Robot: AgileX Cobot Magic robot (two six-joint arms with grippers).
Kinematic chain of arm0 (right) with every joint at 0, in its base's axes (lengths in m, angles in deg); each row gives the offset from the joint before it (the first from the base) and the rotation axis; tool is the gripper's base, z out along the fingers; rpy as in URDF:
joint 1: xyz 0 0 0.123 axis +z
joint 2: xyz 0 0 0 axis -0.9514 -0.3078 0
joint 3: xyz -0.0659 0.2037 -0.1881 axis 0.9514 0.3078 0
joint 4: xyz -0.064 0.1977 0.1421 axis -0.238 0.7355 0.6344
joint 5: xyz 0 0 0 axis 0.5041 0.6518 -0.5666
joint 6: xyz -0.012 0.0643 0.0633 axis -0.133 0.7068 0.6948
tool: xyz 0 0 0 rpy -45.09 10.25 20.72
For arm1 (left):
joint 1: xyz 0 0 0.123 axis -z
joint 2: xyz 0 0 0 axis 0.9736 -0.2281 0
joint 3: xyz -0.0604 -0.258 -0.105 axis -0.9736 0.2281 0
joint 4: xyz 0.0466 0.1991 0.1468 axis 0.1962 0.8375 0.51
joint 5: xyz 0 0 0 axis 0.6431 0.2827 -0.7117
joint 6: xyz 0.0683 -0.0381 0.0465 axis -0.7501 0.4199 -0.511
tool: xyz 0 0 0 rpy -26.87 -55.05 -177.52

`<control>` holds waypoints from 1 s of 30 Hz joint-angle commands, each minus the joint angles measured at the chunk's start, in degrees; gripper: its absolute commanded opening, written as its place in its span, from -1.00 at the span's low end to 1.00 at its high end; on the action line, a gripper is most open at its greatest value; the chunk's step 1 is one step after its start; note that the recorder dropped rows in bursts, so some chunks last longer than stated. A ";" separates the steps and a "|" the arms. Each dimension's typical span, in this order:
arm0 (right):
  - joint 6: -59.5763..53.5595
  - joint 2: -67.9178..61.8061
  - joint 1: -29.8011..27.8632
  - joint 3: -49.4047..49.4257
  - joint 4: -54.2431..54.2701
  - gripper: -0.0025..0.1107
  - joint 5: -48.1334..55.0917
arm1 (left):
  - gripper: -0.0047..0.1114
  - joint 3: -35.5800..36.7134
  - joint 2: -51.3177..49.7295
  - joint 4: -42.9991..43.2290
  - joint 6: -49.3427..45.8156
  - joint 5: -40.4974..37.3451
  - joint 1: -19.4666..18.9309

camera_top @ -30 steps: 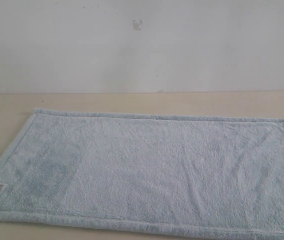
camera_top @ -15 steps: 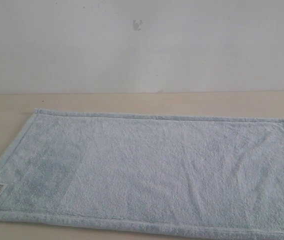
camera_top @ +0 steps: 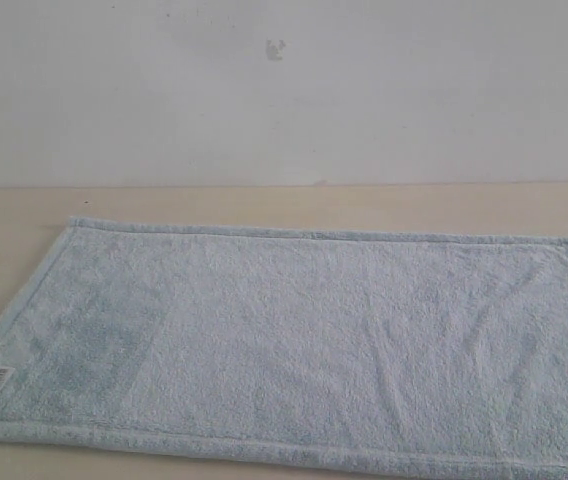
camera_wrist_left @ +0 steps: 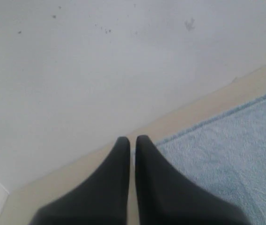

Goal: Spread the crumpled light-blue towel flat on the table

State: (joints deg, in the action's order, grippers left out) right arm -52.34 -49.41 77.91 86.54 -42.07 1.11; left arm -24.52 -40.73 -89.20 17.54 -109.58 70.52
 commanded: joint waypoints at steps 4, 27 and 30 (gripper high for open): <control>0.00 0.33 -0.09 0.01 0.24 -0.91 -0.12 | -0.85 13.21 11.33 19.11 43.65 0.72 0.20; 0.00 0.33 -0.09 0.01 0.24 -0.91 -0.12 | -0.85 20.79 11.33 32.77 63.61 12.01 0.20; 0.00 0.33 -0.09 0.01 0.24 -0.91 -0.12 | -0.85 20.79 11.33 32.77 63.61 12.14 -0.49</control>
State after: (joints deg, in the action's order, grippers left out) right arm -52.34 -49.41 77.91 86.54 -41.86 1.11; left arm -3.97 -29.54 -56.65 80.80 -98.25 70.52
